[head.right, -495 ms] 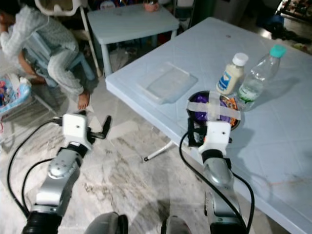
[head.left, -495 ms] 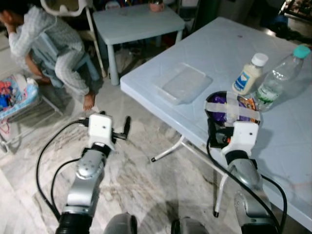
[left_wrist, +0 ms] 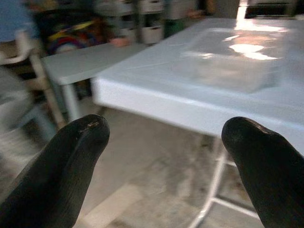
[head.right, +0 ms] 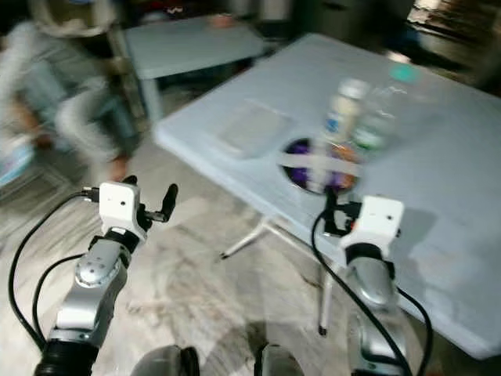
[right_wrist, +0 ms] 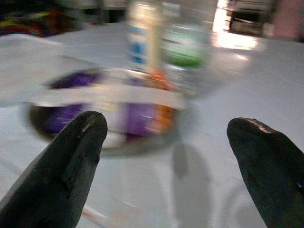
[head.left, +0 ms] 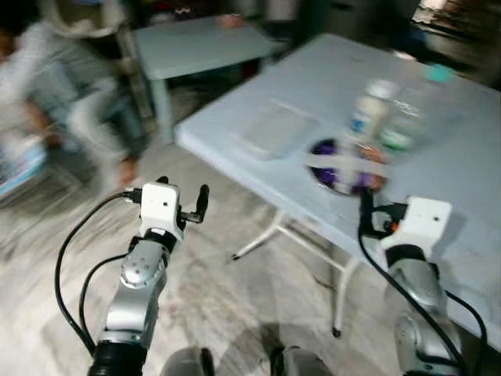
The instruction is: Restocking fridge
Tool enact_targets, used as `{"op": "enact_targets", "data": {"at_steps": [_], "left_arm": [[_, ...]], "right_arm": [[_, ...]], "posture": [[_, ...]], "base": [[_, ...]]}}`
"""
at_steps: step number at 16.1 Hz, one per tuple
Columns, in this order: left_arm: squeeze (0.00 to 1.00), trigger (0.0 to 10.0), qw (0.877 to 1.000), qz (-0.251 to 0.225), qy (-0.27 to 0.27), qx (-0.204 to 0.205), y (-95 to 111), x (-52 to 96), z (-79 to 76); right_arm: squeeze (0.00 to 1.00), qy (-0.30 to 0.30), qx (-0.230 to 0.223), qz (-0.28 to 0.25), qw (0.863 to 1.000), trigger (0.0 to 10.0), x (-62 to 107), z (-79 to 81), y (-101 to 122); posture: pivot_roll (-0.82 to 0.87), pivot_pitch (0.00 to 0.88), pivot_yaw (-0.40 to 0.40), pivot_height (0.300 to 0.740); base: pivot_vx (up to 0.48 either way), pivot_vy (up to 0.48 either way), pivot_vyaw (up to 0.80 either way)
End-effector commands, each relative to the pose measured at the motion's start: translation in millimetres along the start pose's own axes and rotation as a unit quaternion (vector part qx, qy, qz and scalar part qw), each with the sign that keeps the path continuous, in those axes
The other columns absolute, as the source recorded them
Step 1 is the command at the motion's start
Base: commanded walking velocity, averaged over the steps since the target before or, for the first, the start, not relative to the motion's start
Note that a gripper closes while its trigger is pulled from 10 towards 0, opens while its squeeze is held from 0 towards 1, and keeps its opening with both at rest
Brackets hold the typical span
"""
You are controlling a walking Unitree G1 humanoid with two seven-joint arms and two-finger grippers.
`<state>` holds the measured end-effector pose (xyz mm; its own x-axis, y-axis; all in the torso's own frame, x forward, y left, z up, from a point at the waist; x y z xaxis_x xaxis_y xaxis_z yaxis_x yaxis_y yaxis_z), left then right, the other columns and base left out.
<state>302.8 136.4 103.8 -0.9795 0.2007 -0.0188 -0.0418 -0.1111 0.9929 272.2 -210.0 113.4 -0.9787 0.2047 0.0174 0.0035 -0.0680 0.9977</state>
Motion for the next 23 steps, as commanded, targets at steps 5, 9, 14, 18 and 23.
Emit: {"op": "enact_targets", "data": {"at_steps": [5, 9, 14, 18, 23], "left_arm": [[0.00, 10.0, 1.000, -0.007, -0.019, -0.005, 2.6, -4.9, -8.3], [0.00, 10.0, 1.000, -0.014, -0.018, -0.010, 4.3, -4.0, -9.0], [0.00, 10.0, 0.999, -0.012, -0.024, -0.017, 3.4, -2.5, -9.8], [0.00, 10.0, 1.000, -0.011, -0.023, -0.019, 3.8, -2.7, -7.8], [0.00, 10.0, 0.999, -0.013, -0.025, -0.019, 5.8, -4.9, -9.8]], "right_arm": [[0.00, -0.004, -0.096, 0.031, 0.995, 10.0, -18.4, 10.5, -0.1], [0.00, 0.013, -0.110, 0.029, 0.993, 10.0, -25.9, 18.4, 5.0], [0.00, 0.031, -0.148, 0.058, 0.987, 10.0, -30.1, 33.8, -1.1], [0.00, 0.032, -0.183, 0.102, 0.977, 10.0, -26.3, 43.1, -12.4], [0.00, 0.004, -0.211, 0.139, 0.967, 2.2, -25.4, 39.9, -21.6]], "posture": [[0.00, 0.097, -0.031, 0.740], [0.00, 0.096, -0.030, 0.740], [0.01, 0.111, -0.023, 0.740], [0.02, 0.117, -0.019, 0.740], [0.02, 0.117, -0.013, 0.740]], "base": [[0.000, 0.000, 0.00], [0.000, 0.000, 0.00], [0.000, 0.000, 0.00], [0.000, 0.000, 0.00], [0.000, 0.000, 0.00]]}}
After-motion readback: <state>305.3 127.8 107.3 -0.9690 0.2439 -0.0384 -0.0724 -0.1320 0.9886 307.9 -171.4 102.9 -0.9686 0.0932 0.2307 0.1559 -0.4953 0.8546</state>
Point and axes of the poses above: a point about 5 cm out from each wrist's last joint towards the gripper, its own x axis pointing back from the gripper into the wrist, its own y axis along the axis of the wrist's last joint, z = x × y, the point moved 2 cm from there along -x, pointing out of the wrist towards the gripper, and after that the axes turned 2 degrees about -x, right-handed, at the moved point
